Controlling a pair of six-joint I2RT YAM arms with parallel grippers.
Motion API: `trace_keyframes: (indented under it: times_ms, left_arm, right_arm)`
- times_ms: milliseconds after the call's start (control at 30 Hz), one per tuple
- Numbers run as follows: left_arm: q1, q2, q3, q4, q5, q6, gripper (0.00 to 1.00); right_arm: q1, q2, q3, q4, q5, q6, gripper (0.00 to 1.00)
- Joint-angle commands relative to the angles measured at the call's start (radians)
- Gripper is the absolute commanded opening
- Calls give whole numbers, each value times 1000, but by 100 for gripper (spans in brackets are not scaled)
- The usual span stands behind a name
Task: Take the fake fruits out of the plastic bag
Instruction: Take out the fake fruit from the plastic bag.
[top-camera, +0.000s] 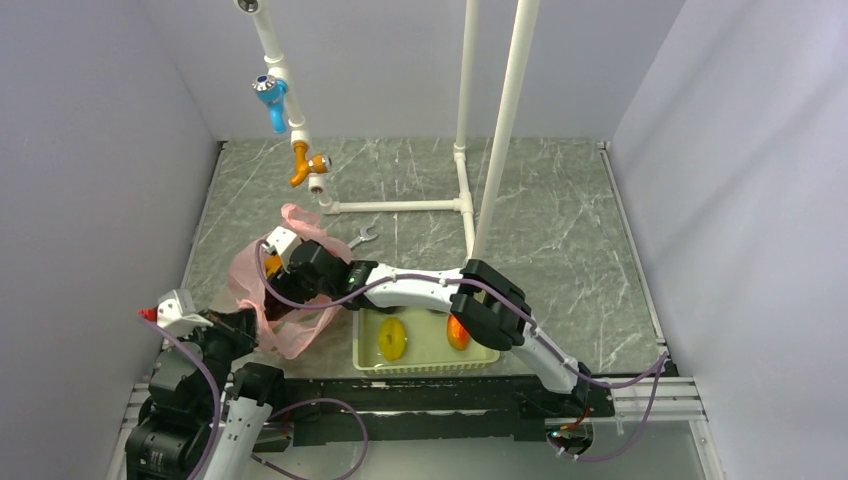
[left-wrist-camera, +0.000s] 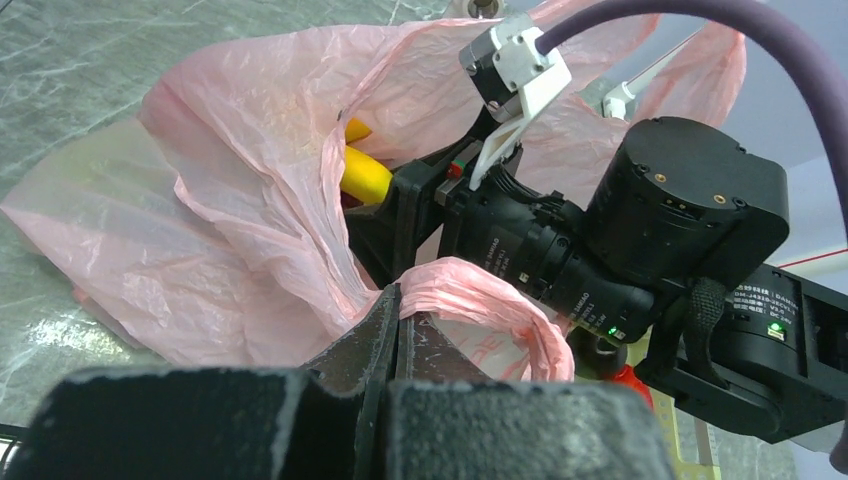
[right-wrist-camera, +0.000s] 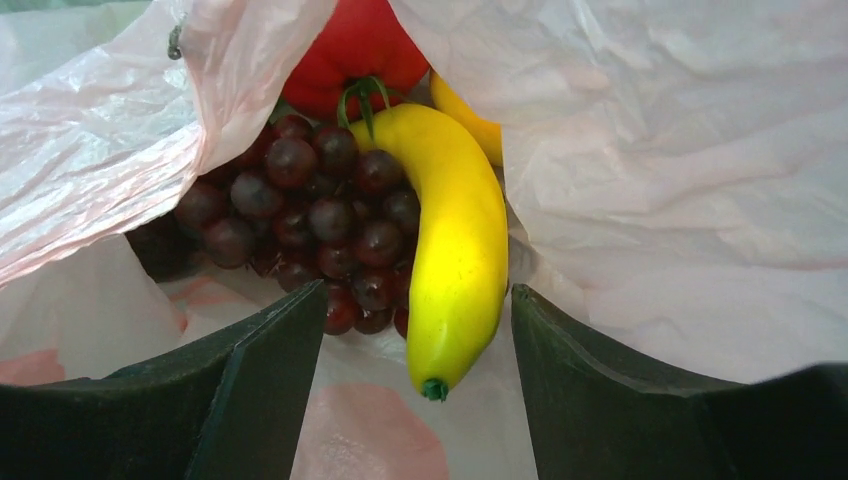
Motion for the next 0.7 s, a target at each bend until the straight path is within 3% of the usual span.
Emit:
trace_keyframes:
  times_ms: [0,267,667]
  left_arm:
    - [-1,-298,-5,18,9,-15,0]
    - [-1,-299,-11,2,2,-24,0]
    - [1,-297,-14,-10,-10,-28,0]
  right_arm:
    - [-2,31,97,-13,20,-41,65]
    - [-2,90,177,-34,31,-44,56]
    - [19,16,205,-107,66,-37,11]
